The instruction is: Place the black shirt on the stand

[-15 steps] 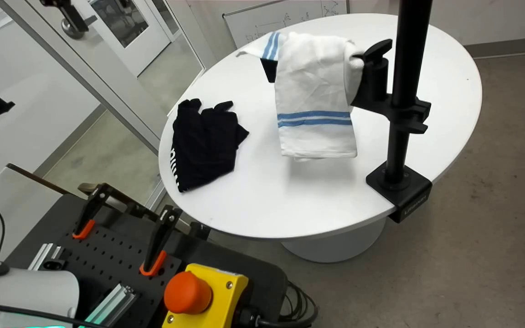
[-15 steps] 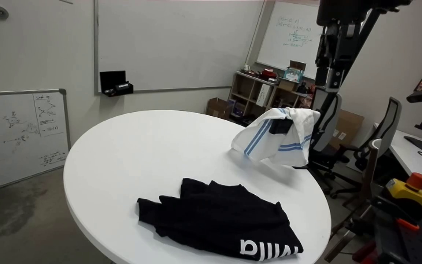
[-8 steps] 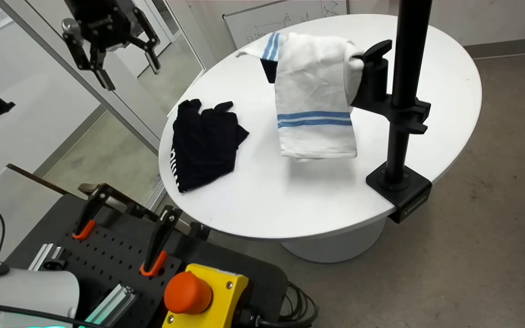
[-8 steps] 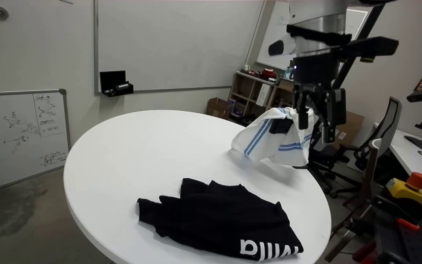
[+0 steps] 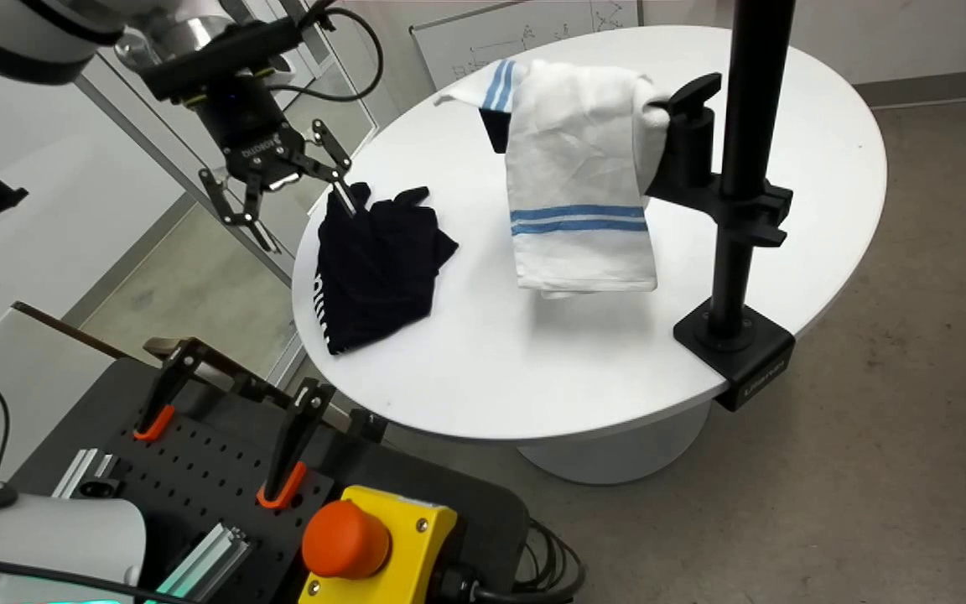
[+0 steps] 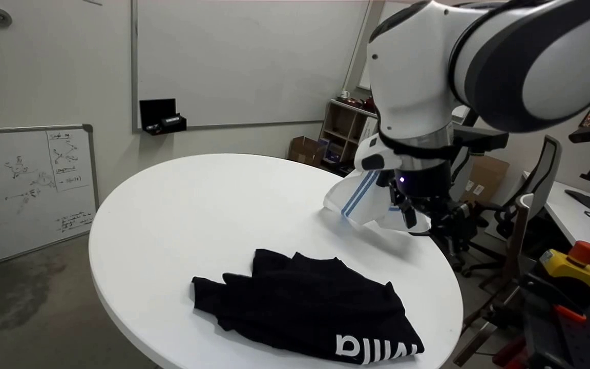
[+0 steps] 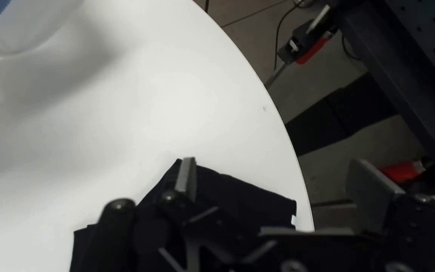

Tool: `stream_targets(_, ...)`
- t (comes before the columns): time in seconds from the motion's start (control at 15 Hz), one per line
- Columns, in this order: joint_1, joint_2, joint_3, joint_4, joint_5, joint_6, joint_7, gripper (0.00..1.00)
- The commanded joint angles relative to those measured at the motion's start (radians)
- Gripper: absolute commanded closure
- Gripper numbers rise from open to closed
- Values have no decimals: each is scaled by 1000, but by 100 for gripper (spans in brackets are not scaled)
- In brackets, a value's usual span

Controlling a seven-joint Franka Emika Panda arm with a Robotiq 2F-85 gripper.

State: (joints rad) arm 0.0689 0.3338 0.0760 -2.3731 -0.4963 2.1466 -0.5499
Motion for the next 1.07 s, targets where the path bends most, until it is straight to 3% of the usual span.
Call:
stream_targets(0.0, 24, 103, -3, 32, -113, 26, 47, 0)
stream_targets(0.4, 51, 168, 8, 46, -47, 171, 328, 0)
stream_targets(0.67, 111, 220, -30, 55, -109, 285, 502, 0)
stream_targets(1.0, 183, 309, -79, 114, -161, 310, 619, 0)
